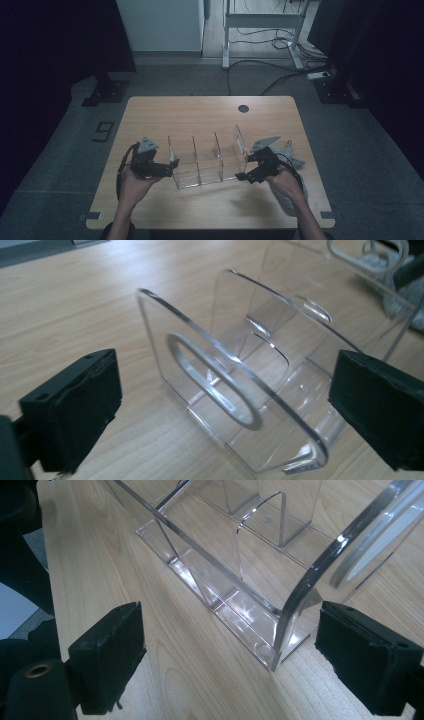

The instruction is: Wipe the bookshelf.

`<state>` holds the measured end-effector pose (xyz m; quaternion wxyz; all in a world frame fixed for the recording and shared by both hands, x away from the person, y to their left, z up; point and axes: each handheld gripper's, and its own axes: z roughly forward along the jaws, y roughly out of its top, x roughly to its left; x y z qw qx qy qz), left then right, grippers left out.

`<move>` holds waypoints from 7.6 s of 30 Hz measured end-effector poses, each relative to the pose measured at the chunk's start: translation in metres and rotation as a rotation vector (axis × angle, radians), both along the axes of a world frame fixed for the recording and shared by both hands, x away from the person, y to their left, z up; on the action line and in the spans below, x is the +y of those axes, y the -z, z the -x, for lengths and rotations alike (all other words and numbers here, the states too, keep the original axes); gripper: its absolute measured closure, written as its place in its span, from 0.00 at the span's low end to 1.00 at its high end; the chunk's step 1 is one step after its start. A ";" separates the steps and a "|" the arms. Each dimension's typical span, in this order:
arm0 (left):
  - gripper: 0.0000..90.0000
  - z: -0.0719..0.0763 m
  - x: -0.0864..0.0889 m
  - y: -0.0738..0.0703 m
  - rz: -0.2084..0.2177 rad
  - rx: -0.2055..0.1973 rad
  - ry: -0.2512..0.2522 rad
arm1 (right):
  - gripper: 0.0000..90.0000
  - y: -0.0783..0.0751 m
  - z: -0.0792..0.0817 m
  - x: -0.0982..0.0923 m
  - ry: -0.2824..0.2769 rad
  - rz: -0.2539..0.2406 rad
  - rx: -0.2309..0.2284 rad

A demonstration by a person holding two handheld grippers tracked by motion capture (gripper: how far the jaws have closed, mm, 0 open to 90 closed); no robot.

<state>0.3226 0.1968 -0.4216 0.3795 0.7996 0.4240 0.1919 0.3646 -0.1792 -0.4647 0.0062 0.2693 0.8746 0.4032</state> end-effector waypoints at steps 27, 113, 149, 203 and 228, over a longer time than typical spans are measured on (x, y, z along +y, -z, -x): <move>0.76 -0.004 0.000 0.026 -0.054 0.037 -0.026 | 0.15 -0.008 -0.001 -0.069 0.244 0.038 -0.030; 0.93 -0.014 0.033 0.034 -0.023 -0.037 -0.046 | 0.77 -0.021 0.016 -0.016 0.216 0.031 -0.152; 0.94 -0.016 0.022 0.034 -0.079 -0.047 -0.119 | 0.77 -0.024 0.043 0.012 0.110 0.030 -0.186; 0.93 -0.015 0.021 0.032 -0.084 -0.018 -0.141 | 0.77 -0.012 0.095 0.047 -0.084 0.075 -0.092; 0.95 -0.017 0.031 0.033 -0.052 -0.006 -0.068 | 0.76 0.015 0.073 0.042 0.012 0.124 -0.022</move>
